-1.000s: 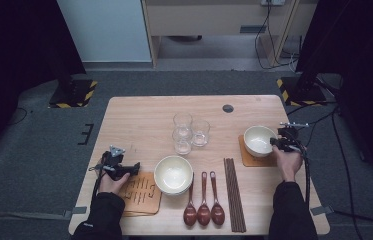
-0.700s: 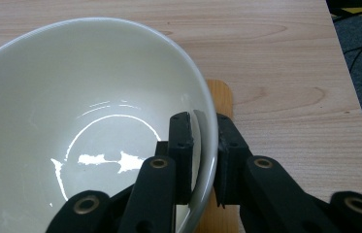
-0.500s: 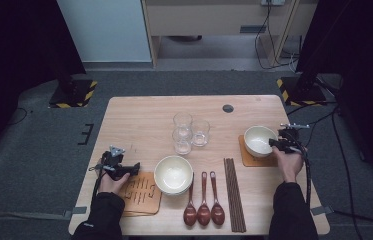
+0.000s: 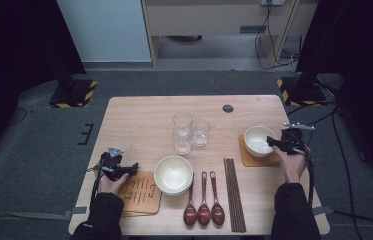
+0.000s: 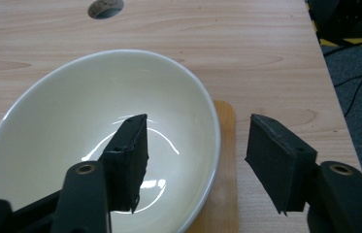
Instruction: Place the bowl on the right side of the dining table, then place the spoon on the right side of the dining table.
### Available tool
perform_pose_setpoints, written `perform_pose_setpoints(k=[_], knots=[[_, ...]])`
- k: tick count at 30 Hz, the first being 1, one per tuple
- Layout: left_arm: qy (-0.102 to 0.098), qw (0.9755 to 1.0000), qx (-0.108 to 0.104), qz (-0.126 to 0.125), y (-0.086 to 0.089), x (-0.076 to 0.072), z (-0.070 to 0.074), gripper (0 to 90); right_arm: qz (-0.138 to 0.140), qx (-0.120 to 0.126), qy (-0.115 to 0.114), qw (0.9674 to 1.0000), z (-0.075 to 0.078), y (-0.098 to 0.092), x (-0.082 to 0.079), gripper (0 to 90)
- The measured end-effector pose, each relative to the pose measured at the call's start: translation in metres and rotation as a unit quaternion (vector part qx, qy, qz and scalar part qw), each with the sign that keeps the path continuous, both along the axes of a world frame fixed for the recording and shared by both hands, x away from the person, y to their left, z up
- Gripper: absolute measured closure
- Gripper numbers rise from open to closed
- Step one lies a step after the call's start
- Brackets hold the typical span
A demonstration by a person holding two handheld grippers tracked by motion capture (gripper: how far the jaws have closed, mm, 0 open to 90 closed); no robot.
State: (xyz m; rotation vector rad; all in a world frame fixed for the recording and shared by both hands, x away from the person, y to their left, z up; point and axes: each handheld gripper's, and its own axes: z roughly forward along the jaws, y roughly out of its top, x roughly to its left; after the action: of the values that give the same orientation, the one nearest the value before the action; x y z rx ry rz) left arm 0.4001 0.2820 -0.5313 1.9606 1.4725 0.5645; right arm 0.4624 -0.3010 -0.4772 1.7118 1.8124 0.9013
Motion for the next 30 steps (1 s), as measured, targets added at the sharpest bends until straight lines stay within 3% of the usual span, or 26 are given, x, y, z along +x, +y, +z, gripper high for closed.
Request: perform_pose_setpoints(k=[6,12,22,24,30], knots=[[-0.026,0.9988,-0.04,-0.005,0.004,-0.008,0.013,16.4,0.014,-0.007,-0.035,0.9993,0.008,0.006,-0.007,31.3],[-0.063,0.9943,-0.084,-0.015,0.007,-0.019,0.033,23.2,0.025,-0.006,-0.057,0.998,0.017,0.01,-0.014,28.8],[-0.104,0.9868,-0.116,-0.043,-0.001,-0.031,0.063,26.5,0.049,-0.009,-0.071,0.9962,0.027,0.017,-0.027,23.4],[-0.116,0.9841,-0.124,-0.052,-0.005,-0.034,0.07,26.4,0.055,-0.009,-0.073,0.9958,0.029,0.019,-0.03,23.4],[-0.135,0.9796,-0.13,-0.073,-0.015,-0.04,0.084,28.0,0.069,-0.005,-0.081,0.9943,0.034,0.025,-0.039,23.0]])
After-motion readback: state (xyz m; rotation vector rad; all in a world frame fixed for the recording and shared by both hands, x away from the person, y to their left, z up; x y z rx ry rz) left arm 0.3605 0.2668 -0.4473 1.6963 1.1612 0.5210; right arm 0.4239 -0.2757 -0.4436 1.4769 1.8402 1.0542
